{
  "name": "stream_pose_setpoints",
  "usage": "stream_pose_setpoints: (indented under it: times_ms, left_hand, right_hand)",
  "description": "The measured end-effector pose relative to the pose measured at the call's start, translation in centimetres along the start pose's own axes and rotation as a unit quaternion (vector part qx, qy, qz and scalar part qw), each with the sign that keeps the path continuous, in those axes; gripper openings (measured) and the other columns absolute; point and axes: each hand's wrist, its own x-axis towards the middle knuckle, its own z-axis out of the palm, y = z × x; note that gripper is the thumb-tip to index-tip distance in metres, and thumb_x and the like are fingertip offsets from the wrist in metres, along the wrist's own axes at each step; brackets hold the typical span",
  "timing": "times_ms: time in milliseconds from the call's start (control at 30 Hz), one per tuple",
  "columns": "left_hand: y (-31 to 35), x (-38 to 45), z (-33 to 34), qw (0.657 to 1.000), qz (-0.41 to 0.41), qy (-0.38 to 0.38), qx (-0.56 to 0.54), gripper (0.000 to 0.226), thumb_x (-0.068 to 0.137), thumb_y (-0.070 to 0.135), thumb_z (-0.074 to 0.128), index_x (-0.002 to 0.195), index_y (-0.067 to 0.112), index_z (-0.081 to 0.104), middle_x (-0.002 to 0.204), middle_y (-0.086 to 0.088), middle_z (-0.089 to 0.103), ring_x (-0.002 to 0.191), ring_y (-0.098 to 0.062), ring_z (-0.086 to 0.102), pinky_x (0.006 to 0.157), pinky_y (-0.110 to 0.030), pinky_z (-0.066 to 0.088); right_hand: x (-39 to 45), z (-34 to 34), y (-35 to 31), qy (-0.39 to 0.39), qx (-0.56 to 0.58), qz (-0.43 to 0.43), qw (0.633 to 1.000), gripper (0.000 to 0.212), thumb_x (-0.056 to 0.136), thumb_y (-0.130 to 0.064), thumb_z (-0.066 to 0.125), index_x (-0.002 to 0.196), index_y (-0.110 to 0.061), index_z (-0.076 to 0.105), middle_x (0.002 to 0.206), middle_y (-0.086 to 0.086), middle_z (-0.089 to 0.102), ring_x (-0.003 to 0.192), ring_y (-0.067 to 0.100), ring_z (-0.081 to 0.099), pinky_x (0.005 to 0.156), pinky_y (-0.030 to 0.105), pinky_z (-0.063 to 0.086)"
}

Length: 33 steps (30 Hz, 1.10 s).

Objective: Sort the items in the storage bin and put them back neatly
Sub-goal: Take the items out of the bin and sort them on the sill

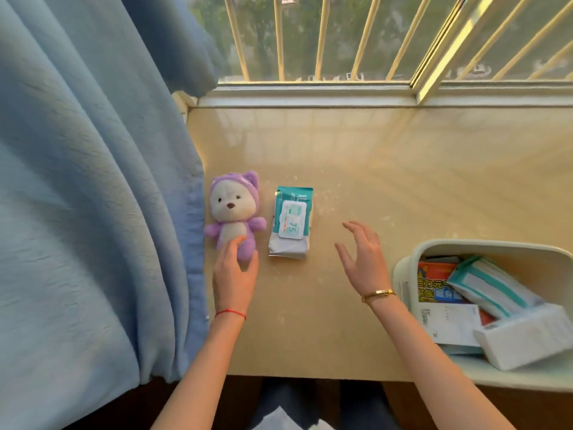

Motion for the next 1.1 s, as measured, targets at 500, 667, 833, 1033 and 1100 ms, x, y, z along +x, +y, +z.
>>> stream_pose_setpoints:
  times_ms: [500, 667, 833, 1033, 1100]
  left_hand:
    - [21.2, -15.9, 12.3, 0.963, 0.194, -0.182, -0.032, 0.034, 0.088, 0.021, 0.063, 0.121, 0.02, 0.058, 0.116, 0.006, 0.06, 0.107, -0.008, 0.057, 0.093, -0.018, 0.043]
    - [22.4, -18.5, 18.4, 0.936, 0.171, -0.305, 0.044, 0.05, 0.087, 0.024, 0.064, 0.134, 0.02, 0.048, 0.131, 0.004, 0.051, 0.121, -0.011, 0.048, 0.102, -0.027, 0.043]
    - [21.9, -19.5, 22.8, 0.906, 0.11, -0.39, 0.125, 0.064, 0.086, 0.029, 0.066, 0.142, 0.018, 0.038, 0.14, 0.0, 0.044, 0.129, -0.018, 0.043, 0.107, -0.033, 0.038]
    - [20.7, -20.7, 25.3, 0.876, 0.081, -0.432, 0.2, 0.064, 0.084, 0.031, 0.067, 0.14, 0.018, 0.04, 0.141, -0.004, 0.045, 0.13, -0.022, 0.041, 0.109, -0.04, 0.035]
    - [20.2, -21.0, 25.6, 0.874, 0.087, -0.426, 0.217, 0.063, 0.082, 0.034, 0.067, 0.139, 0.021, 0.042, 0.14, -0.002, 0.047, 0.13, -0.022, 0.04, 0.11, -0.042, 0.033]
  right_hand:
    - [-11.5, -21.9, 19.9, 0.002, -0.063, 0.109, 0.992, 0.041, 0.086, -0.016, 0.064, 0.124, -0.009, 0.052, 0.12, 0.01, 0.057, 0.115, 0.024, 0.049, 0.1, 0.042, 0.044]
    - [-10.3, -23.4, 24.9, -0.079, -0.071, 0.164, 0.981, 0.054, 0.086, -0.023, 0.065, 0.134, -0.009, 0.044, 0.132, 0.008, 0.049, 0.126, 0.022, 0.041, 0.106, 0.029, 0.031]
    - [-7.7, -22.1, 27.4, -0.165, -0.076, 0.182, 0.966, 0.069, 0.083, -0.034, 0.067, 0.14, -0.011, 0.035, 0.137, 0.008, 0.044, 0.128, 0.023, 0.039, 0.109, 0.035, 0.033]
    - [-6.4, -20.7, 29.7, -0.238, -0.114, 0.187, 0.946, 0.074, 0.075, -0.053, 0.068, 0.134, -0.018, 0.04, 0.127, 0.007, 0.049, 0.119, 0.024, 0.043, 0.102, 0.041, 0.04]
    - [-6.3, -20.6, 30.1, -0.238, -0.107, 0.193, 0.946, 0.074, 0.074, -0.056, 0.068, 0.132, -0.019, 0.041, 0.126, 0.006, 0.05, 0.118, 0.023, 0.044, 0.101, 0.04, 0.041]
